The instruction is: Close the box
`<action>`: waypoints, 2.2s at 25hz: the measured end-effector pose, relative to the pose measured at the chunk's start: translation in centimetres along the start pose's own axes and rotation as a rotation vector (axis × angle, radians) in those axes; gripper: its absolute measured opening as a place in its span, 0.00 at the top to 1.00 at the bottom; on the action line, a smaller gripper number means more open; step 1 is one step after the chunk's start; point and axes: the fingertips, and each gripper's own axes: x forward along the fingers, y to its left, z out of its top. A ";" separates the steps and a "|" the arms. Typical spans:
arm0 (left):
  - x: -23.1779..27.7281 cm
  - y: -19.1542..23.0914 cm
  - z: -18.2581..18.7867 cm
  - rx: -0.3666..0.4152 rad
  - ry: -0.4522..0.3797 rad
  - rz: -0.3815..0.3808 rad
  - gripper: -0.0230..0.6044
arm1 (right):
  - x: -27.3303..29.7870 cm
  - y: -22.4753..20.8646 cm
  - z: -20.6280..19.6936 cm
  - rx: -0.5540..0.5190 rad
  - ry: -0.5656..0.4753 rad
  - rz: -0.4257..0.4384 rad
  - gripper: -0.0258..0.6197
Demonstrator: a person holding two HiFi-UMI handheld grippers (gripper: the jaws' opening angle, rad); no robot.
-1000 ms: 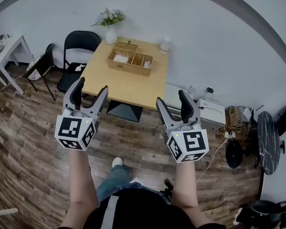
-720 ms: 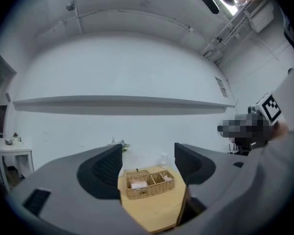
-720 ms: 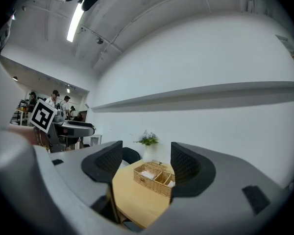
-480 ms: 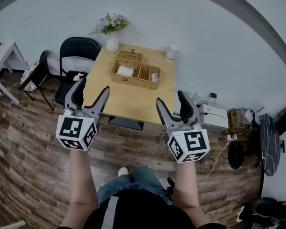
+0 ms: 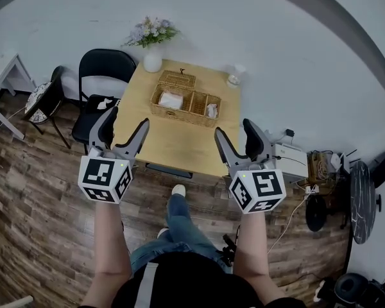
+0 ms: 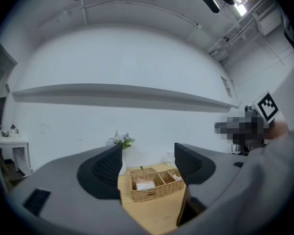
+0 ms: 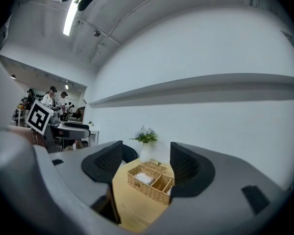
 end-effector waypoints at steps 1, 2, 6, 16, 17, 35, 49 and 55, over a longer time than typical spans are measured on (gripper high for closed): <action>0.5 0.2 -0.2 0.002 0.003 0.002 0.45 | 0.7 -0.5 0.0 0.000 -0.003 0.001 0.47; 1.1 0.5 -0.5 0.005 0.007 0.005 0.45 | 1.5 -1.0 -0.1 0.003 -0.006 0.001 0.47; 3.8 2.3 -1.1 0.016 0.020 0.028 0.45 | 5.4 -3.0 -0.3 0.022 -0.008 0.009 0.47; 14.2 7.1 -1.9 -0.002 0.044 0.092 0.45 | 17.0 -8.1 -2.2 0.045 0.056 0.077 0.47; 15.3 7.3 -2.2 -0.003 0.052 0.093 0.45 | 18.1 -8.7 -2.7 0.049 0.065 0.083 0.47; 26.9 11.2 -8.9 -0.012 0.215 0.151 0.45 | 34.6 -13.3 -15.7 0.103 0.382 0.299 0.47; 27.5 11.1 -11.1 0.029 0.291 0.132 0.45 | 40.6 -13.6 -25.9 0.442 0.645 0.355 0.47; 26.9 11.9 -11.7 0.025 0.302 0.136 0.45 | 42.0 -13.6 -27.5 0.682 0.746 0.387 0.48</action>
